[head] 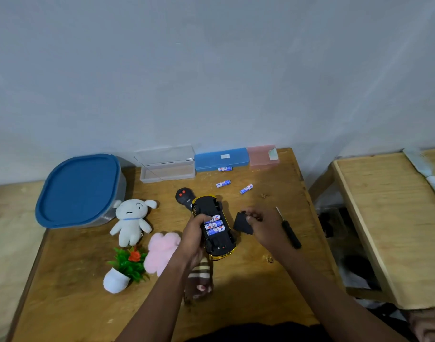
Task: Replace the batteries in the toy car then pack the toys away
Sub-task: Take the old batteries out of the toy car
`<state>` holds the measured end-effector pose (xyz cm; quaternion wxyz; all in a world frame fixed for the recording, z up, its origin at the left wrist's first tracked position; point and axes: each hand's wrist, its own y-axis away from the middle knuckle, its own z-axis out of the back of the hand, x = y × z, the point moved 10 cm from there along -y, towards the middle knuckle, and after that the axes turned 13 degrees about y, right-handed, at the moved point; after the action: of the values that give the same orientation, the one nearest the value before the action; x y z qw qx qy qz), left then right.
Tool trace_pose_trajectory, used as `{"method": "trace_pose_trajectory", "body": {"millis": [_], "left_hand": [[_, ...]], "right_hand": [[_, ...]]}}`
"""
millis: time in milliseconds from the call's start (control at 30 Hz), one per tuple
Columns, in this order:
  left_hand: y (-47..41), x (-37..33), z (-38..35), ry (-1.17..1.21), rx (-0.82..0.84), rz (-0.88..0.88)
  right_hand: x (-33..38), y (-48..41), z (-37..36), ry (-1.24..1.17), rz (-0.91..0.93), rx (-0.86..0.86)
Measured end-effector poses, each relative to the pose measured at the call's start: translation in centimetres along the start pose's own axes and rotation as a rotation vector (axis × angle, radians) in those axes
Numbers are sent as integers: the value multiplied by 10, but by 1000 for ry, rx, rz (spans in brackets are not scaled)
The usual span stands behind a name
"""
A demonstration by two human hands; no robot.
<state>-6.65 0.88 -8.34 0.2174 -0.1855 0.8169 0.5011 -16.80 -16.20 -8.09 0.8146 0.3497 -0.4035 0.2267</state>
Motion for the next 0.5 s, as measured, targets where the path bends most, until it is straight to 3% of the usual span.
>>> {"method": "trace_pose_trajectory", "body": {"millis": [500], "left_hand": [[4, 3, 7, -9, 20, 11]], "right_hand": [[-10, 10, -12, 633, 93, -49]]}}
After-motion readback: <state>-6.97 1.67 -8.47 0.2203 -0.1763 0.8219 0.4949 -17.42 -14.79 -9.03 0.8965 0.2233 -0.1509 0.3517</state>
